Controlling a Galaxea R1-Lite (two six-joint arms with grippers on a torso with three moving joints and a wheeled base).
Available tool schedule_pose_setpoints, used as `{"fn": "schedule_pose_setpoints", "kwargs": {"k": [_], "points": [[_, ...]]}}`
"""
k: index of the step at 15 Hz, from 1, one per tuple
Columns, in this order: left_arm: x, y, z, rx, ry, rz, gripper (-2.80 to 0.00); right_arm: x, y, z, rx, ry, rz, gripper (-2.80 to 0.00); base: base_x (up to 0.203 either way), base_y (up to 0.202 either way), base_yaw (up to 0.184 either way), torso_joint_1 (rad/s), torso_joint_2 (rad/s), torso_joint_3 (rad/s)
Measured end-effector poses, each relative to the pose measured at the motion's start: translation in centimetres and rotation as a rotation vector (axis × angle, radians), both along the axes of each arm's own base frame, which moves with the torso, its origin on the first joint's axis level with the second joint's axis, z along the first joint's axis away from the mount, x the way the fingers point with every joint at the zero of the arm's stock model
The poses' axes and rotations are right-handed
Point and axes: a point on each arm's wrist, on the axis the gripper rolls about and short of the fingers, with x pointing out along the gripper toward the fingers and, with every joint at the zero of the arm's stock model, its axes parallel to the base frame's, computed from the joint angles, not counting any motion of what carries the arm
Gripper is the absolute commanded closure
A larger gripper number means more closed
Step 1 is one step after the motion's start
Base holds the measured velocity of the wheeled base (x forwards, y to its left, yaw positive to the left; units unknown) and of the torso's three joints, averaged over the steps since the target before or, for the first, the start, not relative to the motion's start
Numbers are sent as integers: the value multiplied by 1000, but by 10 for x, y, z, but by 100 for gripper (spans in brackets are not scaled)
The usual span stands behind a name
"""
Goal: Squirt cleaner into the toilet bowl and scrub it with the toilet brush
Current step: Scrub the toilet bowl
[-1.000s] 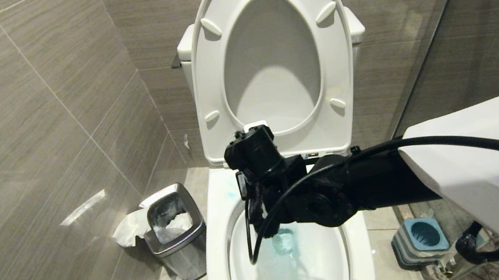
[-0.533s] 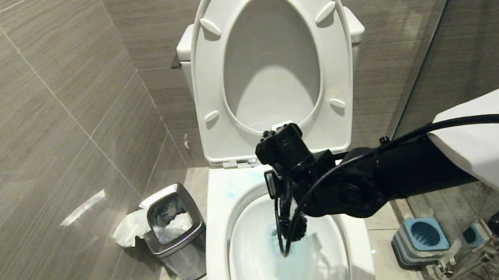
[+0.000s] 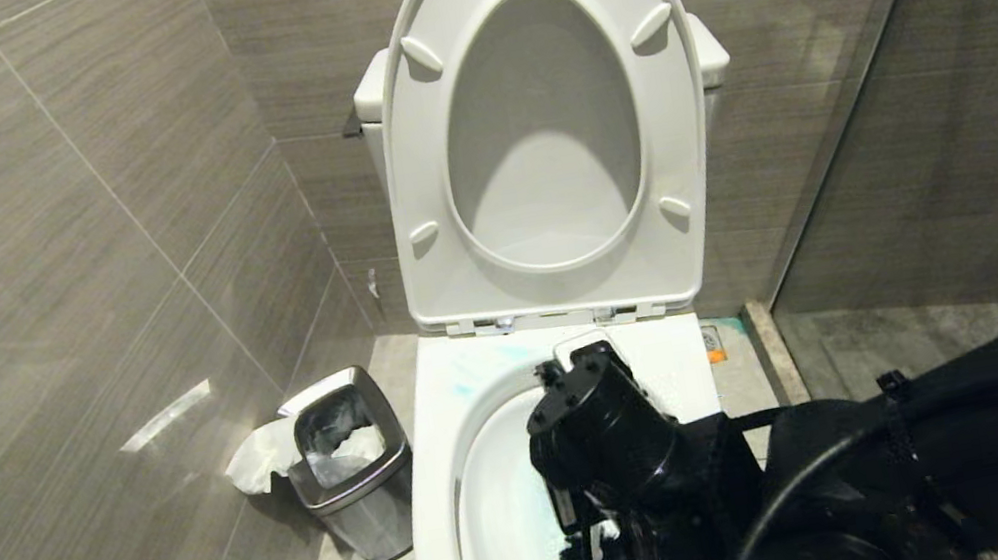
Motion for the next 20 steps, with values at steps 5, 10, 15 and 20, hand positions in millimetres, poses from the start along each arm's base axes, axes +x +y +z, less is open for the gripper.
{"fn": "schedule_pose_setpoints", "kwargs": {"k": [5,10,15,20], "points": [[0,0,0,1,0,0,0,4,31,2,53,-25,25,0,0,0,0,0,0,0],[0,0,0,0,0,0,0,74,38,11,55,-116,-48,0,0,0,0,0,0,0],[0,0,0,0,0,0,0,113,18,15,14,-130,-115,0,0,0,0,0,0,0],[0,0,0,0,0,0,0,112,-14,17,-40,-94,-126,0,0,0,0,0,0,0]]}}
